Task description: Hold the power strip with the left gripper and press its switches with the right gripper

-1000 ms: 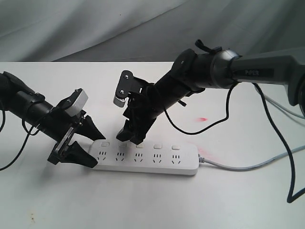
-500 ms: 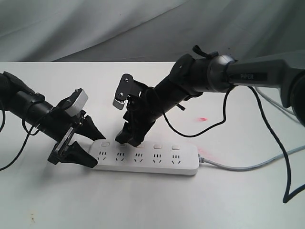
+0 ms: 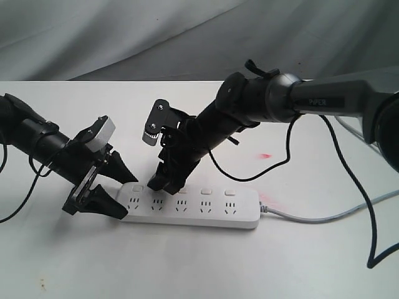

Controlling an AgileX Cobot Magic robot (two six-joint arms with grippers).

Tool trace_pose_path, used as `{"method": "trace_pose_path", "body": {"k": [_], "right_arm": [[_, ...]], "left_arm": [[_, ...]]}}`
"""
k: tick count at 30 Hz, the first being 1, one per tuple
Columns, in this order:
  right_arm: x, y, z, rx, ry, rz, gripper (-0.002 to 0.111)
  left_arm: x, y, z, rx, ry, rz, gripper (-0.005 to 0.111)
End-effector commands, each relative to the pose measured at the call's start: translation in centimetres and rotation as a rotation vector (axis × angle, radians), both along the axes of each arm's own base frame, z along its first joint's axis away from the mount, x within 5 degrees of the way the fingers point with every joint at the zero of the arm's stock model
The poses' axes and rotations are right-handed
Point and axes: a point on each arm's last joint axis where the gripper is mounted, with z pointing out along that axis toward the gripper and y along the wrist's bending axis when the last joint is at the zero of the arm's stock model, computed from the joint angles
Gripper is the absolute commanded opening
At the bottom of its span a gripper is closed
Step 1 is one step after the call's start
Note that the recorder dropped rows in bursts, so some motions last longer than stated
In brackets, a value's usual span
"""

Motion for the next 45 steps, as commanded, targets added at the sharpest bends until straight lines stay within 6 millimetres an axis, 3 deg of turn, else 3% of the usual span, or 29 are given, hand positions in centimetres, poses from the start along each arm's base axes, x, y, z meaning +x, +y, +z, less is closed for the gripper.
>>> {"method": "trace_pose_path", "body": {"k": [1, 10, 13, 17, 18, 19, 22, 27, 35, 45], "right_arm": [[-0.1, -0.9, -2.8, -0.133, -0.048, 0.086, 0.067], [-0.4, -1.3, -3.0, -0.174, -0.009, 0.102, 0.067], [-0.4, -0.9, -0.9, -0.109, -0.022, 0.075, 0.067], [0.1, -1.5, 4.3, -0.027, -0.108, 0.046, 0.067], [0.3, -2.4, 6.6, 0.009, -0.138, 0.035, 0.067], [0.6, -3.1, 7.6, 0.028, -0.143, 0.02, 0.067], [1.2, -5.1, 9.1, 0.073, -0.111, -0.026, 0.067], [0.7, -6.0, 7.5, 0.126, -0.068, -0.031, 0.067], [-0.5, -4.8, 2.8, 0.091, -0.012, -0.023, 0.067], [-0.6, -4.7, 2.0, 0.071, -0.001, -0.011, 0.067]], "left_arm": [[0.0, 0.3, -0.9, 0.048, -0.006, -0.006, 0.049], [0.0, 0.3, -0.9, 0.048, -0.006, -0.006, 0.049], [0.0, 0.3, -0.9, 0.048, -0.006, -0.006, 0.049], [0.0, 0.3, -0.9, 0.048, -0.006, -0.006, 0.049], [0.0, 0.3, -0.9, 0.048, -0.006, -0.006, 0.049], [0.0, 0.3, -0.9, 0.048, -0.006, -0.006, 0.049], [0.0, 0.3, -0.9, 0.048, -0.006, -0.006, 0.049], [0.0, 0.3, -0.9, 0.048, -0.006, -0.006, 0.049], [0.0, 0.3, -0.9, 0.048, -0.006, -0.006, 0.049], [0.0, 0.3, -0.9, 0.048, -0.006, -0.006, 0.049]]}}
